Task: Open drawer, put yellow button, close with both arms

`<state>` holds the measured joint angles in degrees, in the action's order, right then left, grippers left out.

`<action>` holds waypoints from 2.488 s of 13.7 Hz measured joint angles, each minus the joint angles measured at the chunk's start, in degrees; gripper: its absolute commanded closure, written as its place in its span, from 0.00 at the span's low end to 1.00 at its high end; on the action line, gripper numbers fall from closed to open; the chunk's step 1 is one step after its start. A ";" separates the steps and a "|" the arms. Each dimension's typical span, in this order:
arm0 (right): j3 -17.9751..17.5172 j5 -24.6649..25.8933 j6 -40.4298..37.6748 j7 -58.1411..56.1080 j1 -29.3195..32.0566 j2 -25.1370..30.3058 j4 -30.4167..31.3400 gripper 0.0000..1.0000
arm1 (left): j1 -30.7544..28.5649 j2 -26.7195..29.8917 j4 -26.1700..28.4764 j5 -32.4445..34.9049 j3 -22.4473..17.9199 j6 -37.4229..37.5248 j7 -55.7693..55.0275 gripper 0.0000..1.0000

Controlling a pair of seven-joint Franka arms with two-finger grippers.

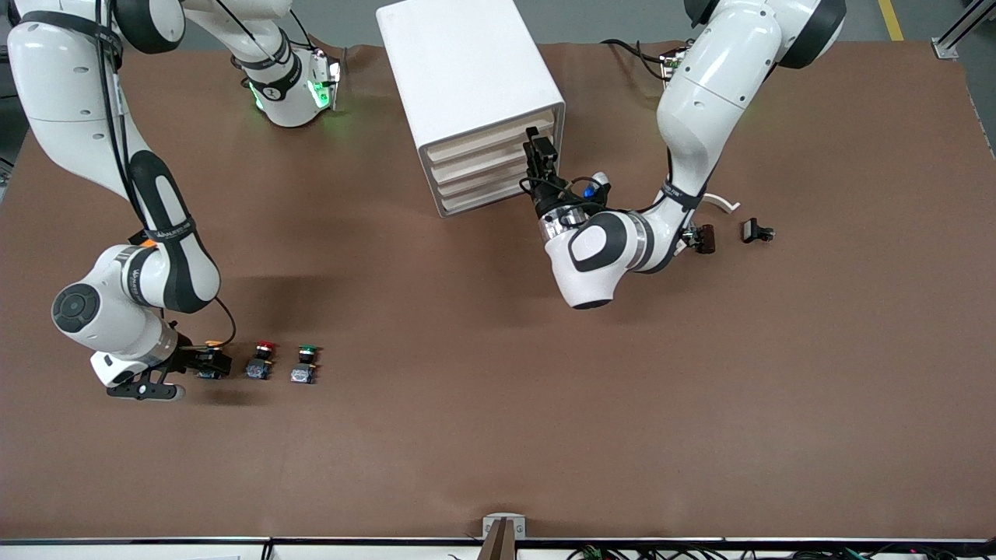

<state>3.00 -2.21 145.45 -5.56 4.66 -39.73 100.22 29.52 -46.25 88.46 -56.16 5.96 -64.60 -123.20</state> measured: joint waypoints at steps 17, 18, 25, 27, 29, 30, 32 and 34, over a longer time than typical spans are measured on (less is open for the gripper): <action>-0.14 -0.96 -21.62 1.38 -0.08 -0.67 -12.05 1.00 | -2.55 0.17 1.07 -0.13 0.82 0.07 -1.73 0.90; -0.27 -1.23 -23.93 2.90 -0.22 -0.52 -13.08 1.00 | -4.03 0.17 0.74 -0.13 0.76 -0.26 -1.71 0.90; -0.98 -2.19 -35.53 27.98 -10.79 7.69 -14.36 1.00 | -12.74 0.31 -2.98 -0.13 0.57 -3.26 -1.35 0.83; -1.09 -2.47 -36.50 37.72 -15.99 10.61 -13.50 1.00 | -14.16 0.31 -3.14 -0.13 0.56 -3.34 -1.35 0.80; -1.16 -2.75 -37.23 47.26 -20.65 13.01 -13.03 1.00 | -14.38 0.31 -3.14 -0.13 0.57 -3.35 -1.32 0.00; -1.18 -2.87 -37.53 51.86 -22.93 14.22 -12.93 1.00 | -14.33 0.32 -3.17 -0.13 0.58 -3.37 -1.29 0.00; -1.22 -3.09 -37.91 61.17 -27.81 16.59 -12.85 1.00 | -14.29 0.35 -3.21 -0.13 0.64 -3.38 -1.13 0.00; -1.24 -3.12 -38.13 70.29 -33.35 18.41 -12.85 1.00 | -14.30 0.40 -3.64 -0.13 0.64 -3.49 -0.12 0.00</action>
<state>1.75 -5.33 107.32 64.73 -28.68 -21.32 87.37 15.22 -45.85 84.82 -56.29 6.60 -68.09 -123.33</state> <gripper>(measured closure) 0.595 0.388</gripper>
